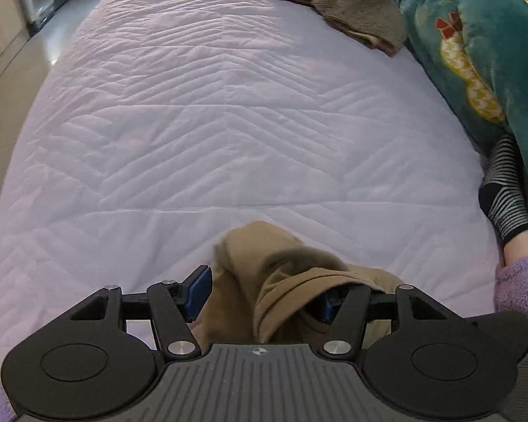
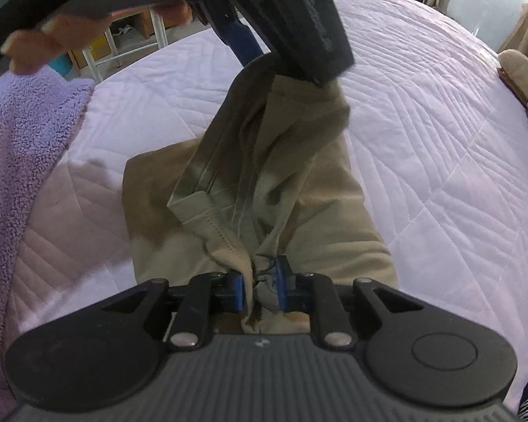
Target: Fold clothes
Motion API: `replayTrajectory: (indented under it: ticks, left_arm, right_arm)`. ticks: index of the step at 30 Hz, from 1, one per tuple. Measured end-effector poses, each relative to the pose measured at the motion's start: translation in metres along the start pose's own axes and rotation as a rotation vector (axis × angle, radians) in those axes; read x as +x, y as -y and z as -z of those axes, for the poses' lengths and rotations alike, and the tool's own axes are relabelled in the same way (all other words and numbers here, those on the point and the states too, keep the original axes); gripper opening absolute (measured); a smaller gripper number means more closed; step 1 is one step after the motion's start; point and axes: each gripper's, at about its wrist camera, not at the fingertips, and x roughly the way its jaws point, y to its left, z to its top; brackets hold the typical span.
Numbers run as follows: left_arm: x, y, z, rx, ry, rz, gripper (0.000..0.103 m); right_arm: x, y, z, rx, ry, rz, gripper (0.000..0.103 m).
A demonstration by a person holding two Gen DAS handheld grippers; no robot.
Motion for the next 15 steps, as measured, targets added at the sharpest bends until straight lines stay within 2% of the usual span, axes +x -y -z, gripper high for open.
replayTrajectory:
  ticks: [2, 4, 7, 10, 15]
  left_arm:
    - [0.005, 0.005, 0.005, 0.027, 0.024, 0.008, 0.046]
    - [0.004, 0.009, 0.012, 0.052, 0.051, 0.005, 0.03]
    - [-0.003, 0.011, 0.021, 0.063, 0.084, 0.01, 0.016]
    - [-0.016, 0.009, 0.029, 0.056, 0.123, 0.03, 0.013]
    - [-0.049, 0.004, 0.044, 0.034, 0.179, 0.067, 0.01]
  right_arm:
    - [0.001, 0.001, 0.0, 0.019, -0.003, -0.01, 0.023]
    - [0.002, 0.003, -0.001, 0.038, -0.005, -0.019, 0.025]
    - [0.001, -0.003, 0.002, 0.025, 0.011, 0.011, 0.021]
    - [-0.004, -0.012, 0.004, -0.023, 0.012, 0.043, 0.016]
    - [-0.028, -0.006, 0.004, -0.026, -0.006, 0.031, 0.012]
